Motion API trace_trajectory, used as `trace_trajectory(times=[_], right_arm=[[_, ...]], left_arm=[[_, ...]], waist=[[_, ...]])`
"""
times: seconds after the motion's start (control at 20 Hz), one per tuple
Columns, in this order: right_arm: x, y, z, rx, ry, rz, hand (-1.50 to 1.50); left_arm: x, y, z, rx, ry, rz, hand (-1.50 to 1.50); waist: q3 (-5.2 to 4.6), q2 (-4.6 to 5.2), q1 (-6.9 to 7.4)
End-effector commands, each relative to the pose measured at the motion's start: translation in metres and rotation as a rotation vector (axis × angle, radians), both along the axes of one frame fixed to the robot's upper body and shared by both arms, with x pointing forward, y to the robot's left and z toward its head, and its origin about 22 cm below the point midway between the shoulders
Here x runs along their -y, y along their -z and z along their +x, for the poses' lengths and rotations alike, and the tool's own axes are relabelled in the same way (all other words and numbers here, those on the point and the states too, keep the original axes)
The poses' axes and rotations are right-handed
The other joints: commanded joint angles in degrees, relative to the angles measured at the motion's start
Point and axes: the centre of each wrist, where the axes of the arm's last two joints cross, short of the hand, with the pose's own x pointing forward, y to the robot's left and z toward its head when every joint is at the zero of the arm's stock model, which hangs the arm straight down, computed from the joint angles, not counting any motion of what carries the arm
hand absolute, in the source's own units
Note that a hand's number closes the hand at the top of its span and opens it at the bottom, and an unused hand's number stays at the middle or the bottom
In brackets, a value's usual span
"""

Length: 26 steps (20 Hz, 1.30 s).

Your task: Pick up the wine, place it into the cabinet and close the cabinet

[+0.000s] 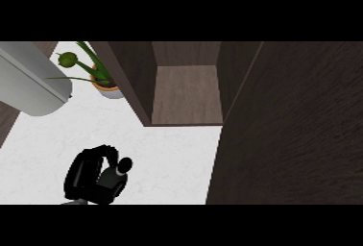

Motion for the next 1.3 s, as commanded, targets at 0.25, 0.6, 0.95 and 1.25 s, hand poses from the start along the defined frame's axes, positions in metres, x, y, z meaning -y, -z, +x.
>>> trace_trajectory(times=[0.25, 0.6, 0.95, 1.25], right_arm=[[0.019, -0.030, -0.038, 0.055, -0.009, 0.061, -1.50], [0.021, -0.024, -0.050, 0.055, -0.019, 0.051, -1.50], [0.023, -0.026, -0.045, 0.067, -0.007, 0.042, -1.50], [0.024, -0.026, -0.045, 0.048, -0.023, 0.049, -1.50]], left_arm=[[0.062, -0.034, -0.018, -0.002, 0.068, -0.048, 1.50], [0.086, -0.056, -0.015, 0.037, 0.051, -0.018, 1.50], [0.118, -0.060, -0.003, 0.074, -0.054, 0.071, 1.50], [0.106, -0.078, 0.046, 0.075, -0.115, 0.108, 1.50]], waist=[[-0.09, 0.03, 0.02], [-0.09, 0.09, -0.40], [-0.13, 0.19, -0.39], [-0.14, 0.30, -0.63]])
